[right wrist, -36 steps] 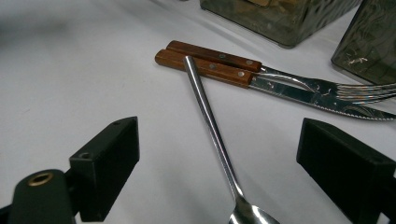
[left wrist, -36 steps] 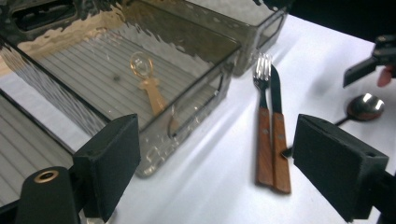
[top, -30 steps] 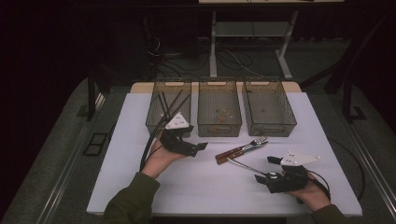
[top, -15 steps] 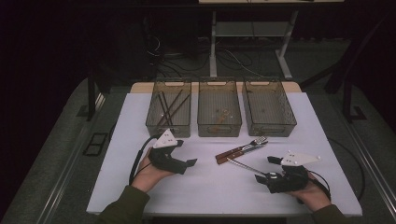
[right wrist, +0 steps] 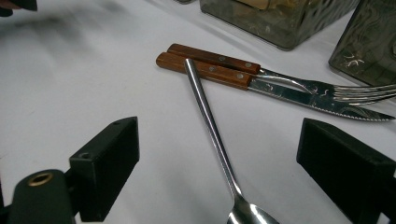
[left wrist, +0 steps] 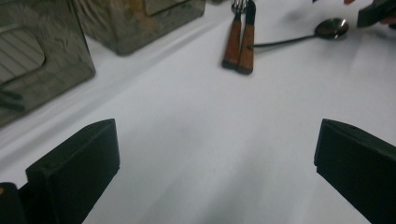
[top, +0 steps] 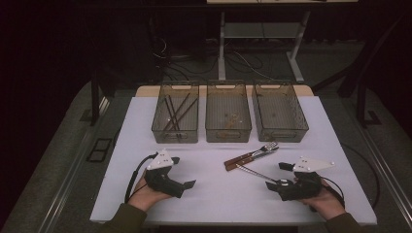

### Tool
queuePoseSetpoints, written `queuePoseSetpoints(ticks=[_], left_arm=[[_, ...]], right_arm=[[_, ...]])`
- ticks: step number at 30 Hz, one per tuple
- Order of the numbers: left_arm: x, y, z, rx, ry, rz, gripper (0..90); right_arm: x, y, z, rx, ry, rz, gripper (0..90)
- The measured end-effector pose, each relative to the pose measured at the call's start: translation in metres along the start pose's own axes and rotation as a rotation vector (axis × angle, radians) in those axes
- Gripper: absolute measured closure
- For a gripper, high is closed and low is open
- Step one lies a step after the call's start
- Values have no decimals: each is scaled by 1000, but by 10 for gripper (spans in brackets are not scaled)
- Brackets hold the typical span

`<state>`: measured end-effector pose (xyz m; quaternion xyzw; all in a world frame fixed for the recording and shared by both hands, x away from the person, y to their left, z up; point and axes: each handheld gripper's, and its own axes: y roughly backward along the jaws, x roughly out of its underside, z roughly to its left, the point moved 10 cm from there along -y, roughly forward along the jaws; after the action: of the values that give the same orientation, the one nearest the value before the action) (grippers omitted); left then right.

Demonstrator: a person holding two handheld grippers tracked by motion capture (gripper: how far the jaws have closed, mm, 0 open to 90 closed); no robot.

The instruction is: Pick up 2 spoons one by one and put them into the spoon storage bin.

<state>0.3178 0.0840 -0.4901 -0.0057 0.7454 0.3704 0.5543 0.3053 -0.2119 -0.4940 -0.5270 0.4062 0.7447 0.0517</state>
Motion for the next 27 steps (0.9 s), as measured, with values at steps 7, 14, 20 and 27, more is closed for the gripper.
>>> queuePoseSetpoints(ticks=[7,14,20,27], left_arm=[[3,1,-3,3,-3,6,0],[6,-2,-7,19,8,26,0],[5,0,-1,-16,22,17,0],[5,0,-2,-6,15,21,0]], right_arm=[[-6,11,-8,7,-15,-16,128],[0,23,-19,8,-27,38,131],[12,35,-32,24,-47,94,120],[26,44,-49,65,-76,145,123]])
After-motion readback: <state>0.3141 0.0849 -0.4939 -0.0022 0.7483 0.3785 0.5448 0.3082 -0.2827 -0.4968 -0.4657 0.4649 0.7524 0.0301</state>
